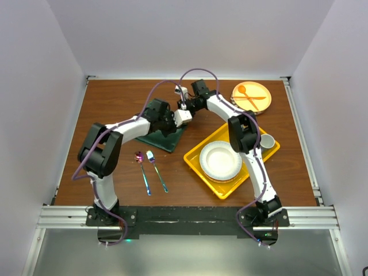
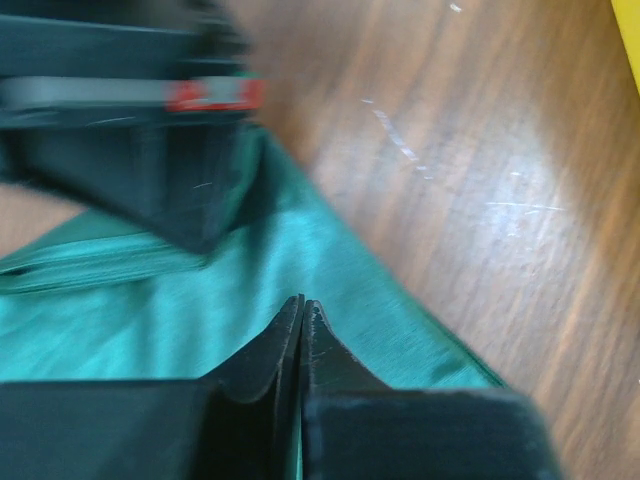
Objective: Fold the napkin into a case and place the utensils inside
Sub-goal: Fold the lower triangle-folded napkin at the center of the board.
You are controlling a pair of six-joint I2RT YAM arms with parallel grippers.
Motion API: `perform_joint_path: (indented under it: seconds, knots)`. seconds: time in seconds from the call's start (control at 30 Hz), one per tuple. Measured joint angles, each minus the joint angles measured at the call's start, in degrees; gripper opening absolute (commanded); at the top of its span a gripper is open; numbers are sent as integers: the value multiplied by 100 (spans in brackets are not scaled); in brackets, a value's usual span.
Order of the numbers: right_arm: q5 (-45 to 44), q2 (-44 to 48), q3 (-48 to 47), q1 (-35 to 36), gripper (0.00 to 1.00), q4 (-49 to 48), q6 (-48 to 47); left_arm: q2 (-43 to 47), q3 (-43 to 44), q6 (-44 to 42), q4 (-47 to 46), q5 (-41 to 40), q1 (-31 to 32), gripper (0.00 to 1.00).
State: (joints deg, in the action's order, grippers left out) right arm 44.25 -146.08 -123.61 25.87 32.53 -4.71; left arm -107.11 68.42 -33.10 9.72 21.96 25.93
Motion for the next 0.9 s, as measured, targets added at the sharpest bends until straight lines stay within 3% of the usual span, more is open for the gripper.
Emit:
perform_joint_path:
  seconds: [0.23, 0.9]
  knots:
    - [175, 35, 57, 2, 0, -39, 76, -584, 337, -103, 219, -175, 223, 0]
    - [621, 610, 492, 7, 0, 190, 181, -595, 348, -107, 225, -271, 240, 0]
